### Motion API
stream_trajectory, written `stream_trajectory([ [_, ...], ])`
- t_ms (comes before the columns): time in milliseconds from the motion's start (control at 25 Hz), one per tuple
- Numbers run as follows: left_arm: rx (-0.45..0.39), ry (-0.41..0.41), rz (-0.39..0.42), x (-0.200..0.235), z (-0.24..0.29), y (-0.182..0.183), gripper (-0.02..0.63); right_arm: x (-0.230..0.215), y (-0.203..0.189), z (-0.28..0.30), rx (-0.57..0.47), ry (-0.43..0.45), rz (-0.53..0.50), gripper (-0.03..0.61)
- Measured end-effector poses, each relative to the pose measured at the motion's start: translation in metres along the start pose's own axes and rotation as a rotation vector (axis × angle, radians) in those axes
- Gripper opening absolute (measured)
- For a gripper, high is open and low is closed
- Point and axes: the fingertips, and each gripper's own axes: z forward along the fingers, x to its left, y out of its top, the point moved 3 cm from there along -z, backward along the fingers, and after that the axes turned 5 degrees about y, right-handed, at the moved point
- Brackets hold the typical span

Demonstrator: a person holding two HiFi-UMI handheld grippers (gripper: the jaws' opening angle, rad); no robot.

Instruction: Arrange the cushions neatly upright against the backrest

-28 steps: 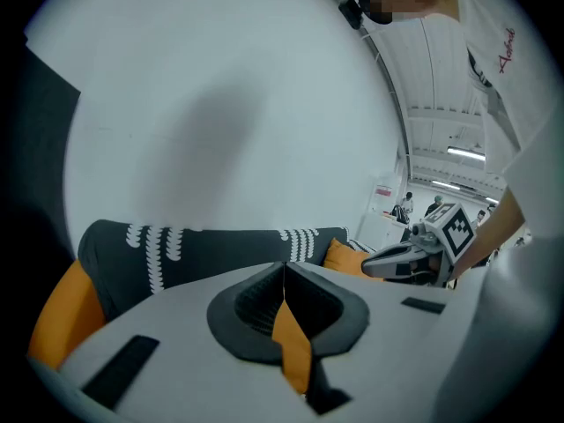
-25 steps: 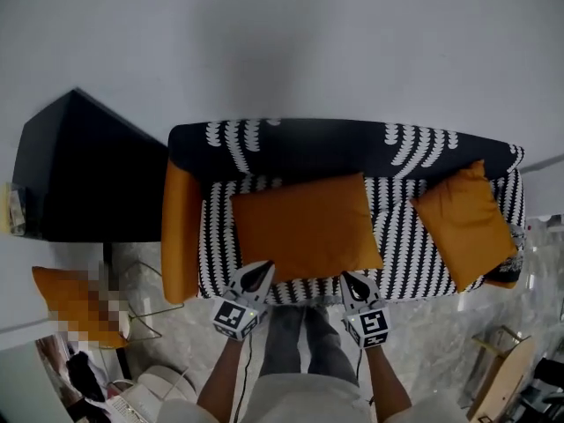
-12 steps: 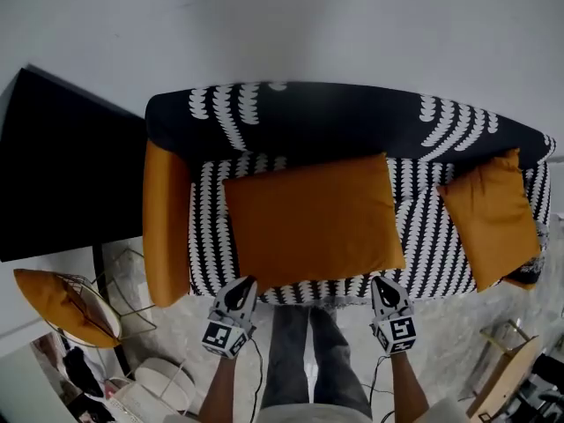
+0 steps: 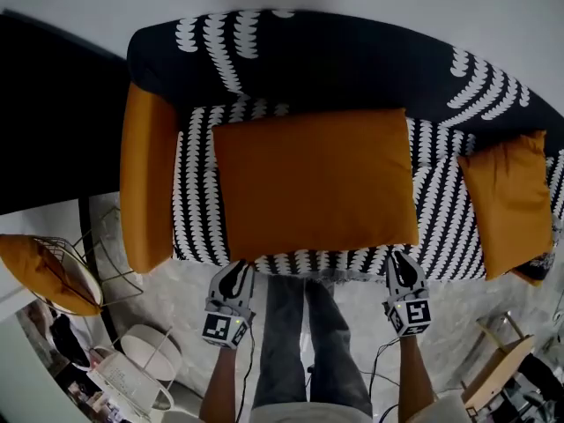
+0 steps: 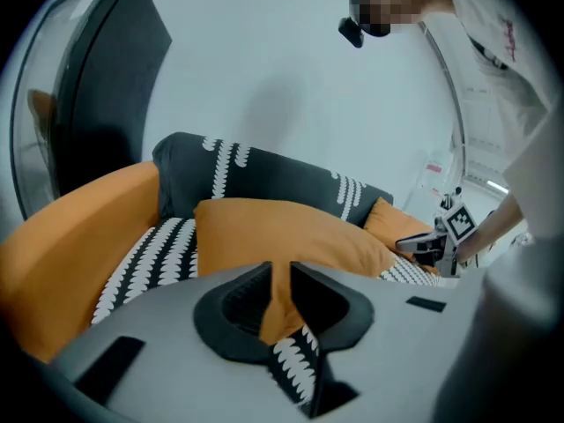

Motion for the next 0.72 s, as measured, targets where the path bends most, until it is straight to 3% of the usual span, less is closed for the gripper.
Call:
stream_trajectory([
  [40,0.031,0.022,0.021,0.001,0.0,-0.009,0.137,-0.006,-0.005,-0.001,-0.006,-0.013,-0.003,0.109],
  [80,0.063,0.044,0.05,0.003,0.0,-0.017,0.331,-0.013,-0.009,-0.001,-0.004,-0.027,-0.006,0.24],
  [120,0.085,0.061,0.078,0.005,0.001,-0.024,0.353,-0.02,-0.015,-0.001,0.008,-0.037,-0.006,0.294],
  [320,0.132,0.056,0.076,0.021,0.007,-0.044,0.371,-0.051,-0.043,0.013,0.133,-0.021,-0.012,0.344],
  [720,0.256,-0.03,0.088,0.038,0.052,-0.065,0.37,-0.077,-0.057,0.051,0.299,0.053,-0.088,0.347],
])
